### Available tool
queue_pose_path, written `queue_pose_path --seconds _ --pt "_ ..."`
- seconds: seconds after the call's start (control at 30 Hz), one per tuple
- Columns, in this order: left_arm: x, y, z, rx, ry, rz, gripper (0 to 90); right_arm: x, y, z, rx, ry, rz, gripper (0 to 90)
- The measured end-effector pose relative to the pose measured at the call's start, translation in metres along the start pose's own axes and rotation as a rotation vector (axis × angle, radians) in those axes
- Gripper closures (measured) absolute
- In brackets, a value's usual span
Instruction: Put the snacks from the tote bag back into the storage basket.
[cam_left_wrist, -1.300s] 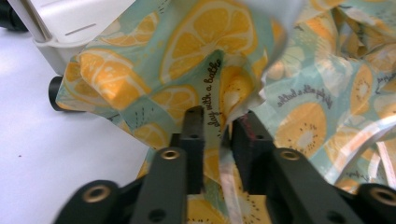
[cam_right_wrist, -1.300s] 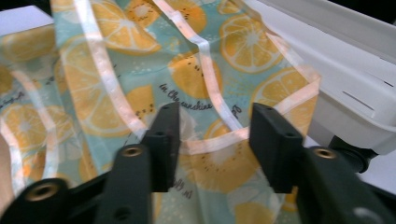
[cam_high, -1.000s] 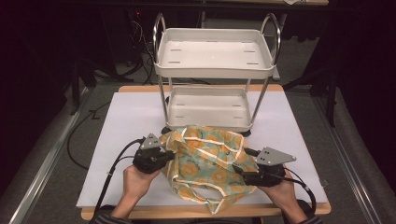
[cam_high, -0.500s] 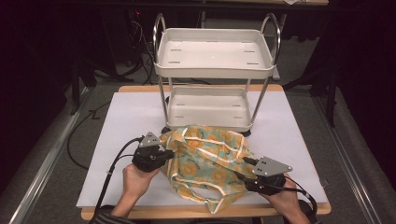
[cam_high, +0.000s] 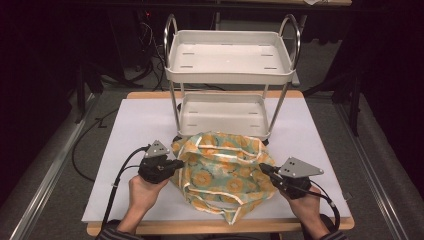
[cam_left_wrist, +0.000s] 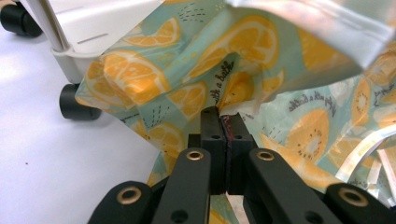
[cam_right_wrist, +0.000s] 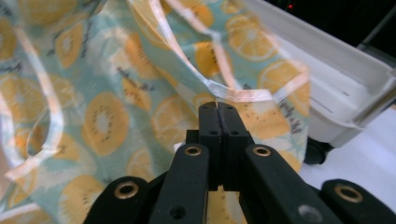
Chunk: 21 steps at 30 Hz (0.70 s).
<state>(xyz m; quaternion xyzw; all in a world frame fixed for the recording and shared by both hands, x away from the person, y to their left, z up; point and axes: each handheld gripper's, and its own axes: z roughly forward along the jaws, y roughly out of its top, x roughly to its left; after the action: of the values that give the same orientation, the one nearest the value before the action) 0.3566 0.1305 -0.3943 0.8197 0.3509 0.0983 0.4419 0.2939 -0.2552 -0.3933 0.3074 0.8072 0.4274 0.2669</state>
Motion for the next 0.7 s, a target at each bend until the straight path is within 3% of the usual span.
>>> queue_pose_path --seconds 0.17,0.43,0.7 --pt "0.002 0.000 -0.001 0.004 0.000 -0.007 89.7 -0.013 0.008 0.003 -0.020 -0.035 0.044 90.0" --pt "0.004 0.000 0.000 0.021 0.001 -0.007 88.7 -0.023 0.016 0.012 -0.018 -0.062 0.072 90.0" --pt "-0.004 0.007 -0.010 -0.056 0.010 0.020 48.2 -0.023 0.020 0.017 0.004 -0.056 0.065 90.0"
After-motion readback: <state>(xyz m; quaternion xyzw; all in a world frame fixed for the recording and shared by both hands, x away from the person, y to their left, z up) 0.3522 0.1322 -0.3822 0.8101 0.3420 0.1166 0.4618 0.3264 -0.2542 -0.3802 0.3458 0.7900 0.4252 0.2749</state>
